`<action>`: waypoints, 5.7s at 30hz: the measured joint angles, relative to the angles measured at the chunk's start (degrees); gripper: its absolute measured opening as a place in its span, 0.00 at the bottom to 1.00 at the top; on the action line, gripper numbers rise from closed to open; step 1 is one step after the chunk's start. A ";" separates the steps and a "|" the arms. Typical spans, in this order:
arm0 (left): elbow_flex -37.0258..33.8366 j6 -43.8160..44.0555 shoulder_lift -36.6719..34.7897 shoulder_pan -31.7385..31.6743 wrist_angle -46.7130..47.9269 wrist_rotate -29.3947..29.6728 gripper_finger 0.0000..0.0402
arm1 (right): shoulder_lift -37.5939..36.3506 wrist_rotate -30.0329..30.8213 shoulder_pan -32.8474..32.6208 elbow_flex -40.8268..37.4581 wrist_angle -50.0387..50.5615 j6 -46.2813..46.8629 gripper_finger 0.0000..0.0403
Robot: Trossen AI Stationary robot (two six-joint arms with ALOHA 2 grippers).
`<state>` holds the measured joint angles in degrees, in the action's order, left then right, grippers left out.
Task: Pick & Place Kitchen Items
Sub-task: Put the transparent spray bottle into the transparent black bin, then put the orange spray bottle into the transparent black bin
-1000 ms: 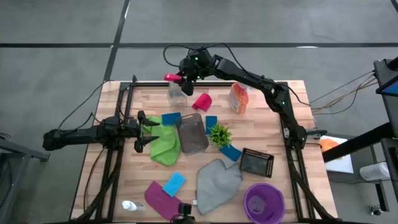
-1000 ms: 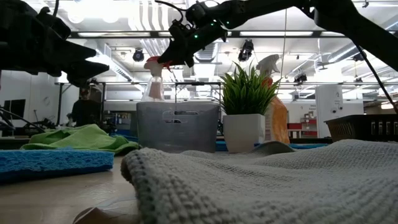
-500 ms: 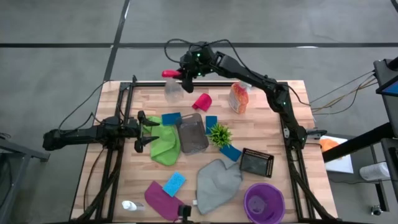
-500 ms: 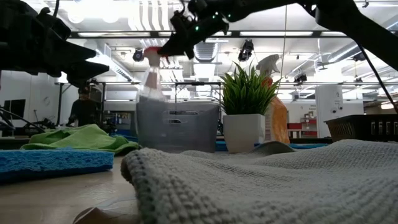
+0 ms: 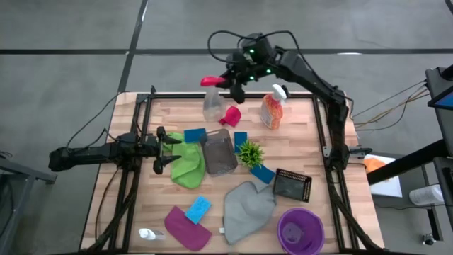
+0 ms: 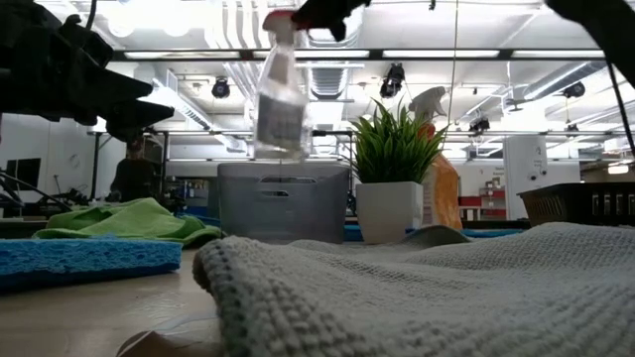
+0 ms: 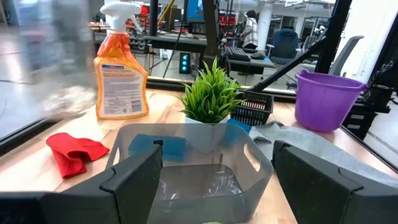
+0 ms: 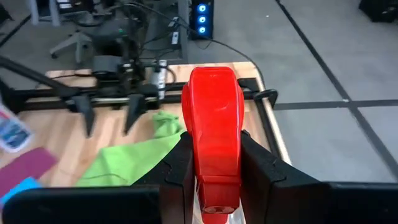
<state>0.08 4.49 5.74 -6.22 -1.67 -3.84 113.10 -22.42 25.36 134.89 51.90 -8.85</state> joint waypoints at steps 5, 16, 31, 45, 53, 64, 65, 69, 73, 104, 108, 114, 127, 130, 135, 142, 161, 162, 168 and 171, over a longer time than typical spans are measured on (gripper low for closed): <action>0.00 0.00 0.00 0.00 0.00 0.00 0.77 | -3.09 -0.12 -2.84 -0.02 1.77 3.78 0.19; 0.00 0.02 0.02 0.00 0.00 0.00 0.77 | -2.25 9.07 -12.20 -1.81 1.61 6.07 0.19; 0.00 -0.05 0.00 -0.02 0.01 0.00 0.77 | -7.27 11.45 -16.12 -22.08 -20.62 9.17 0.19; 0.00 -0.20 0.00 -0.02 -0.14 0.00 0.77 | -23.39 17.06 -16.72 -48.58 -34.74 12.56 0.19; 0.00 -0.01 0.00 -0.01 -0.20 0.00 0.77 | -20.39 17.03 -16.09 -50.90 -35.26 12.14 0.19; 0.00 -0.09 0.00 0.00 -0.02 -0.02 0.77 | -15.21 17.01 -15.36 -50.73 -36.75 11.36 0.19; 0.00 -0.11 0.00 -0.02 -0.02 0.00 0.77 | -14.90 16.98 -15.24 -50.72 -37.11 11.28 0.19; 0.00 -0.19 0.00 -0.02 -0.01 -0.01 0.77 | -14.63 16.84 -14.84 -50.64 -37.24 11.09 0.19; 0.00 -0.20 0.00 -0.02 0.00 0.00 0.77 | -15.02 16.86 -14.82 -50.69 -36.78 11.07 0.25; 0.00 -0.36 0.05 -0.02 0.02 0.00 0.77 | -26.45 21.47 -14.57 -57.46 -45.61 6.07 0.82; 0.00 -0.41 0.04 -0.02 -0.01 0.00 0.77 | -28.34 24.35 -13.43 -65.77 -51.94 6.84 0.82; 0.00 -0.41 0.09 -0.02 0.02 -0.02 0.77 | -33.99 28.62 -9.48 -68.21 -44.07 10.32 0.82; 0.00 -0.64 0.11 -0.02 0.02 -0.02 0.77 | -33.80 32.89 -0.56 -53.61 -11.87 11.74 0.82; 0.00 -0.63 0.11 -0.01 0.02 -0.02 0.77 | -31.66 33.06 1.78 -48.81 -4.91 11.71 0.82; 0.00 -0.63 0.11 -0.02 0.02 -0.02 0.77 | -27.94 33.16 4.24 -40.66 5.52 11.71 0.82; 0.00 -0.65 0.11 -0.01 0.02 -0.02 0.77 | -23.19 33.06 6.50 -34.07 17.49 12.23 0.82; 0.00 -0.63 0.11 -0.01 0.02 -0.01 0.77 | -19.94 33.58 9.64 -33.81 22.84 12.76 0.82; 0.00 -0.65 0.11 -0.01 0.02 -0.02 0.77 | -19.70 33.52 9.64 -33.81 22.84 12.76 0.82; 0.00 -0.63 0.11 -0.02 0.02 -0.02 0.77 | -17.72 32.81 9.77 -33.86 23.67 12.16 0.71; 0.00 -0.63 0.11 -0.01 0.02 -0.02 0.77 | -16.79 32.45 9.77 -33.86 24.36 12.03 0.59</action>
<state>0.08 3.86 5.85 -6.22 -1.65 -3.86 96.31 10.03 35.14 101.03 76.26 3.18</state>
